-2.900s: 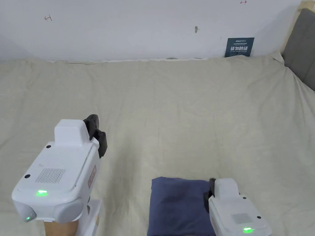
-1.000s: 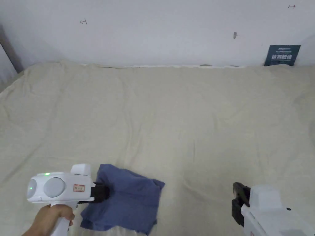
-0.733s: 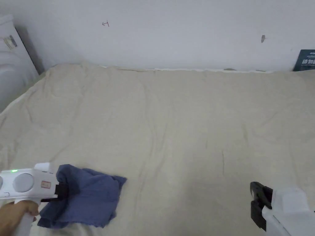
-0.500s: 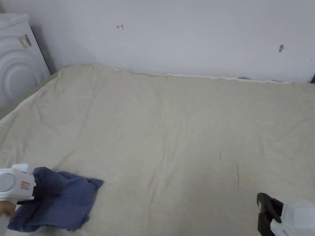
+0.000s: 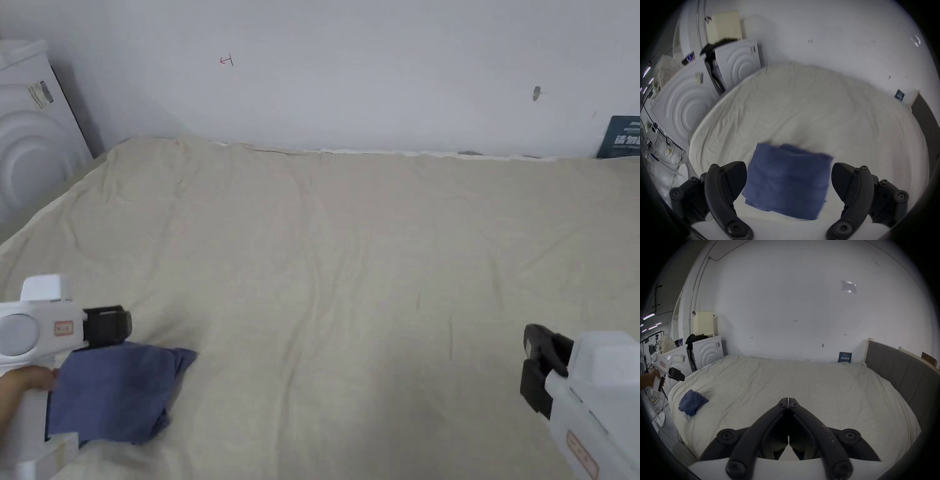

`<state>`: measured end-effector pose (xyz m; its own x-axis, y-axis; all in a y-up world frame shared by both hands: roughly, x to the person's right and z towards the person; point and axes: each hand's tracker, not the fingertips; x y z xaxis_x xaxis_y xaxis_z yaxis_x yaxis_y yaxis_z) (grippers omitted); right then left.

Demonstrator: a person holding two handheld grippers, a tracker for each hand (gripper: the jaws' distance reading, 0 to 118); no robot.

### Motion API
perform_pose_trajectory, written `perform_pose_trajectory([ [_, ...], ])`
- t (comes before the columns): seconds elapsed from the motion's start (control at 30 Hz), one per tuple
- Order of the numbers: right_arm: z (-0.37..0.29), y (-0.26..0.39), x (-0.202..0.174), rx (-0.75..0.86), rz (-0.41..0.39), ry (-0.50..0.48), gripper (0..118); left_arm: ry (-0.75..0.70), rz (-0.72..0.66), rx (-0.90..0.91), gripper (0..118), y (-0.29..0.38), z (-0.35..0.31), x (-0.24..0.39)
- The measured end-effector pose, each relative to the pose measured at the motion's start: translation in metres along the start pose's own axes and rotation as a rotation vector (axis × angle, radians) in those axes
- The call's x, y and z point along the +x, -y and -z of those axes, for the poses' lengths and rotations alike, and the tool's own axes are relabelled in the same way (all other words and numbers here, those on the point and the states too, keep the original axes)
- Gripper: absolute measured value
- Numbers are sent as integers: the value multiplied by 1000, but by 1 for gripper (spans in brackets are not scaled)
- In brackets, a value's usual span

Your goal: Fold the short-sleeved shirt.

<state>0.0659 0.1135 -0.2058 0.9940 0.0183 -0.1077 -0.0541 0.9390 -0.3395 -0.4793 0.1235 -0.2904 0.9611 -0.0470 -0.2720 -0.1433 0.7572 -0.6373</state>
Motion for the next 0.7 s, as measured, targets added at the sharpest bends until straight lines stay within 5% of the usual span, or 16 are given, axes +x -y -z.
perform_pose_trajectory([
  [0.37,-73,-48,55,204,-38,137,2,106,72,567,109,-1,-167,145],
  [0.7,-115,-59,87,300,-95,229,2,174,34,765,109,50,-198,242],
])
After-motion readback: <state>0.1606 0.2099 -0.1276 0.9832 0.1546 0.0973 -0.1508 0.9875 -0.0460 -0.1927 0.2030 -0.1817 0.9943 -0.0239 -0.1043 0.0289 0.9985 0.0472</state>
